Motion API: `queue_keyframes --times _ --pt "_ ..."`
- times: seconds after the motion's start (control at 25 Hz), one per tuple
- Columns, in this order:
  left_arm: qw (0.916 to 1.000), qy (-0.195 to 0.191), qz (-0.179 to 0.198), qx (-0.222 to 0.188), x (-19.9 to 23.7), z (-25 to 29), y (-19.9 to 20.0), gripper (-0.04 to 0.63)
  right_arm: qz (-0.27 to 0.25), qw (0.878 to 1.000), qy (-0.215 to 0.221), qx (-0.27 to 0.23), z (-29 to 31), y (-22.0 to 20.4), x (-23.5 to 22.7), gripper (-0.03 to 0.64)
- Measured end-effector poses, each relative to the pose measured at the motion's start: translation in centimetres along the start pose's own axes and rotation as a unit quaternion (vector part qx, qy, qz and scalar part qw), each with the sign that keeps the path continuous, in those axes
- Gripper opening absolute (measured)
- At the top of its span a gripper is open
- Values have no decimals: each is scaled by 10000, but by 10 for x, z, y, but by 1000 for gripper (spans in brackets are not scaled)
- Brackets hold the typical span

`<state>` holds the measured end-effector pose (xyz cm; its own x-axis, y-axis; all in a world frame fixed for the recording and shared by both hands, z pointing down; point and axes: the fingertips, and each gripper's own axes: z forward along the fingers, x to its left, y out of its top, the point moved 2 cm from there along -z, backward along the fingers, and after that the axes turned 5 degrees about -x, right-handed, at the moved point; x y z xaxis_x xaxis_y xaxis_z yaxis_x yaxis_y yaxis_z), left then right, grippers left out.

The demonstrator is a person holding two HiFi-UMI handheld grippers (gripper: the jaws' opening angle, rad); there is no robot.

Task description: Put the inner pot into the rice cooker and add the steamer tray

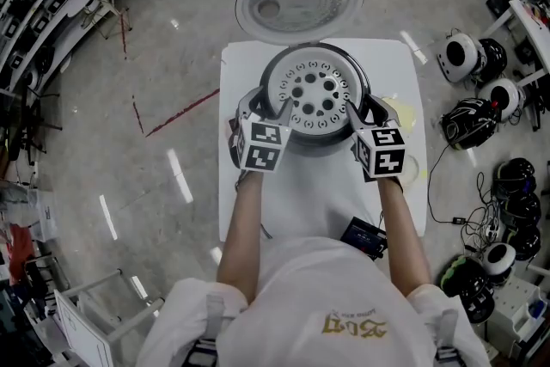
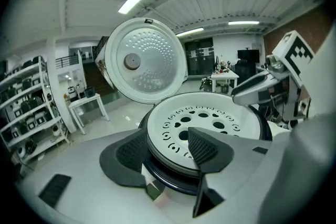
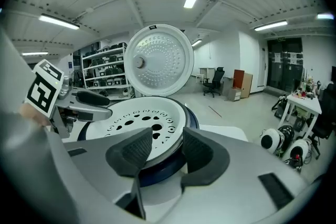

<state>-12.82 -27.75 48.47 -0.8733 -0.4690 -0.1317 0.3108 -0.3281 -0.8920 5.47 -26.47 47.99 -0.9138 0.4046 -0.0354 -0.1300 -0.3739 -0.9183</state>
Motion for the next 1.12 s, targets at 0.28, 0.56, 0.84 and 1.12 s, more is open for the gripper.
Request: queue_keyframes --times 0.28,0.56,0.84,1.12 --pt "10000 0 -23 -38 -8 -2 0 270 103 9999 8 -120 -10 1 -1 178" --pt "9972 70 -531 -517 -15 -30 18 250 986 9939 312 -377 -45 1 5 163" --pt "9896 -232 -1138 -852 -48 -71 18 108 1546 9826 576 -849 -86 -1 20 61" --pt "9775 -226 -1826 -1036 -69 -115 6 17 1586 9772 711 -1222 -121 -5 31 11"
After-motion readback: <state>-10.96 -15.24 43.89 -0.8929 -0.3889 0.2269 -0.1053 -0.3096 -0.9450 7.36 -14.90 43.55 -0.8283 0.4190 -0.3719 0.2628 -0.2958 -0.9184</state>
